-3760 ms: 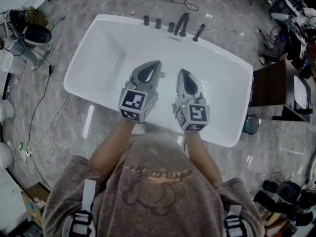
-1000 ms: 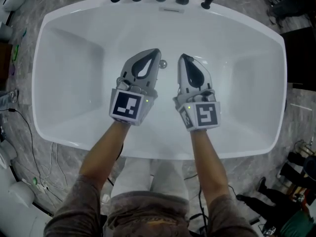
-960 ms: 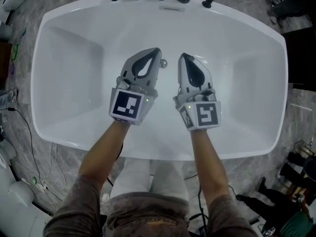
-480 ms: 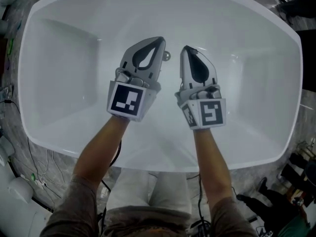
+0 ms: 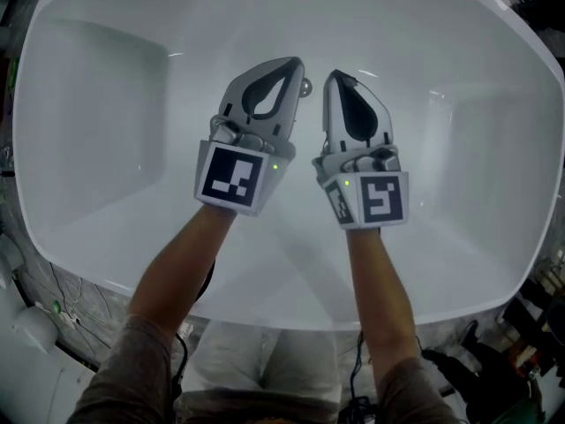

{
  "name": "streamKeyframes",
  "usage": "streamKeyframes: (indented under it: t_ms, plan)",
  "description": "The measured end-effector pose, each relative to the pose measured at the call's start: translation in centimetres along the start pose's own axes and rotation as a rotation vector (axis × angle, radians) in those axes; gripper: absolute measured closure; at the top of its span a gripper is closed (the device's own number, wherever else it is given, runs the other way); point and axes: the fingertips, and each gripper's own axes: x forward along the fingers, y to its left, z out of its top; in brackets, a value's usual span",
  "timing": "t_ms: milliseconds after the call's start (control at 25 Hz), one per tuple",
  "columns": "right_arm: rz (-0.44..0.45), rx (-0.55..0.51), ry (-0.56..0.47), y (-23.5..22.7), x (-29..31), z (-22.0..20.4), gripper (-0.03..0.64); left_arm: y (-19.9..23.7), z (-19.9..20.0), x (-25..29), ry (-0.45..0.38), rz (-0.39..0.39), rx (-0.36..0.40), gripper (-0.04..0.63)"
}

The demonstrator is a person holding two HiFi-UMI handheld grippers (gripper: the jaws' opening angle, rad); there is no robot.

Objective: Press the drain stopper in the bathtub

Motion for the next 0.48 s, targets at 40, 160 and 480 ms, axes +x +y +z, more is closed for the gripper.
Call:
streamKeyframes:
  t_ms: [40,160,480]
  plan:
    - [0.000,0.005,0.001,-0.2,0.1,-0.4,0.618,0.0,-0.5,0.2,0.004,0.004,0.000,0.594]
    - [-0.005,0.018,0.008,-0.8,0.4,-1.5,0.618,0.0,-1.6,0.9,0.010,0.007,-0.003,0.594]
    - [0.008,0.027,0.029,-1.4,1.7,-5.2,0.618,0.5,-5.1,2.2,0.024,0.013,-0.015,0.594]
